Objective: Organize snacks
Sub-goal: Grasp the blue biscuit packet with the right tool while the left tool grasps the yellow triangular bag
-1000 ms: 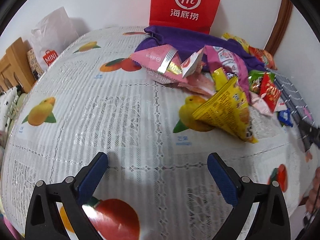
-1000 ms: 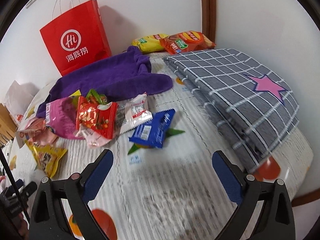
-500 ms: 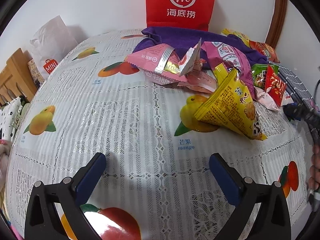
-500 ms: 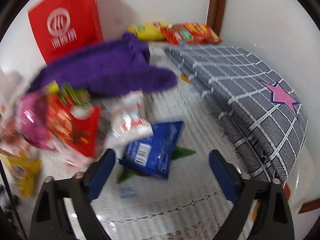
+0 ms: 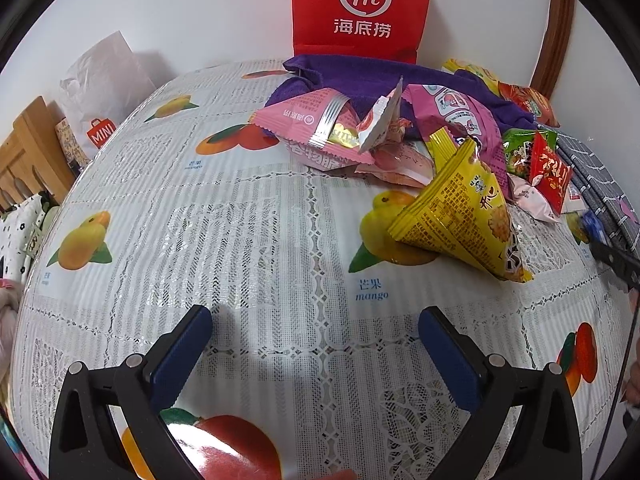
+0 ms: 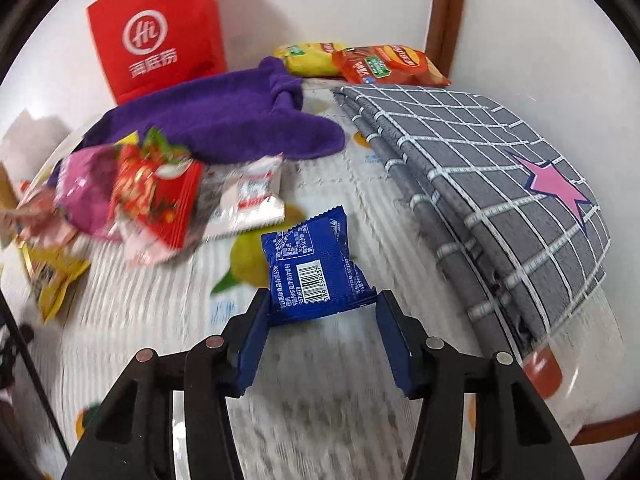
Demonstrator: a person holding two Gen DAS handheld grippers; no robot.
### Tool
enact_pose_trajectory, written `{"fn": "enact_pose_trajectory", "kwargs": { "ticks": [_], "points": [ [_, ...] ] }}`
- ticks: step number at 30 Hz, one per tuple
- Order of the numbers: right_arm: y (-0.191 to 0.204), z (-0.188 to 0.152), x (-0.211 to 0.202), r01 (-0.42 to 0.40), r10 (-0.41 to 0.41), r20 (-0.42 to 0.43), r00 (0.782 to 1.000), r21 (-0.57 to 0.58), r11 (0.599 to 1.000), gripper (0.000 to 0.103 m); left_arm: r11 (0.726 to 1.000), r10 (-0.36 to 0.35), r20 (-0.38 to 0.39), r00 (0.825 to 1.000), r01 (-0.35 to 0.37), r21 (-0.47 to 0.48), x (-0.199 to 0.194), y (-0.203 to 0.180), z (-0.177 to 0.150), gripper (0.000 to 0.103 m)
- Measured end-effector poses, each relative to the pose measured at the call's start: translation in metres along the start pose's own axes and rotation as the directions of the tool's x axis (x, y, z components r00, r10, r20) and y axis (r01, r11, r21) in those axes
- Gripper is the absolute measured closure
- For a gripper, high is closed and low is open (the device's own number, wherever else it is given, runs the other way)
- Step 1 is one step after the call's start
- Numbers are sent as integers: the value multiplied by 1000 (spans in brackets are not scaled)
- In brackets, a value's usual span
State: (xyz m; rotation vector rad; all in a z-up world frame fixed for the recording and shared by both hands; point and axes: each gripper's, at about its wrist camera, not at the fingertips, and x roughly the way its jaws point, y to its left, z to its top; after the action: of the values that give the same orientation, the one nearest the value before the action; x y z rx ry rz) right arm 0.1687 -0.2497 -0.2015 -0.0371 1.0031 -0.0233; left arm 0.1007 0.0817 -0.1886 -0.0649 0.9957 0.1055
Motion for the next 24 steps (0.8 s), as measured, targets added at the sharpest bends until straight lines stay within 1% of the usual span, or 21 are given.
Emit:
{"fn": "enact_pose_trajectory", "kwargs": {
  "ticks": [2, 4, 5, 7, 10, 12, 13, 15, 18, 20, 21, 22, 24],
  "points": [
    [1, -5, -4, -12, 12, -7, 1000, -11, 1000, 46, 1000, 0, 0, 1000, 0, 0, 0, 0, 0, 0],
    [1, -7, -6, -2, 1, -5, 1000, -14, 1000, 28, 1000, 0, 0, 1000, 0, 0, 0, 0, 0, 0],
    [2, -6, -5, 11, -11, 6, 1000, -18, 1000, 25, 1000, 0, 0, 1000, 0, 0, 0, 0, 0, 0],
    [3, -4, -4, 27, -27, 16, 1000, -21, 999, 25, 1000, 0, -1, 1000, 0, -1, 0, 0, 0, 0],
    [4, 2, 1, -4, 4, 29, 1000, -7, 1000, 25, 1000, -1, -1, 1000, 1, -1, -1, 0, 0, 0],
    [4, 4, 6, 0, 0, 26, 1000, 2, 1000, 25, 1000, 0, -1, 1000, 0, 0, -1, 0, 0, 0],
    [3, 4, 7, 5, -5, 37, 999, 10, 1000, 25, 1000, -1, 0, 1000, 1, 1, -1, 0, 0, 0],
    [2, 5, 9, -2, 2, 38, 999, 15, 1000, 25, 1000, -17, 4, 1000, 17, 9, -3, 0, 0, 0],
    [-3, 5, 10, -28, 27, 36, 999, 39, 999, 26, 997, -73, 21, 997, 72, 18, -9, -2, -1, 0],
    [-3, 6, 11, -22, 21, 33, 999, 41, 999, 26, 997, -77, 32, 996, 77, 21, -13, -5, 1, 0],
    [-1, 6, 11, -10, 9, 34, 999, 30, 999, 29, 997, -75, 39, 996, 75, 19, -15, -8, 2, 0],
    [1, 6, 11, 1, -1, 39, 999, 20, 1000, 37, 997, -80, 45, 996, 80, 18, -17, -12, 5, 0],
    [7, 5, 8, 12, -11, 55, 998, -6, 1000, 44, 994, -107, 59, 992, 106, 19, -21, -20, 12, 0]
  ]
}}
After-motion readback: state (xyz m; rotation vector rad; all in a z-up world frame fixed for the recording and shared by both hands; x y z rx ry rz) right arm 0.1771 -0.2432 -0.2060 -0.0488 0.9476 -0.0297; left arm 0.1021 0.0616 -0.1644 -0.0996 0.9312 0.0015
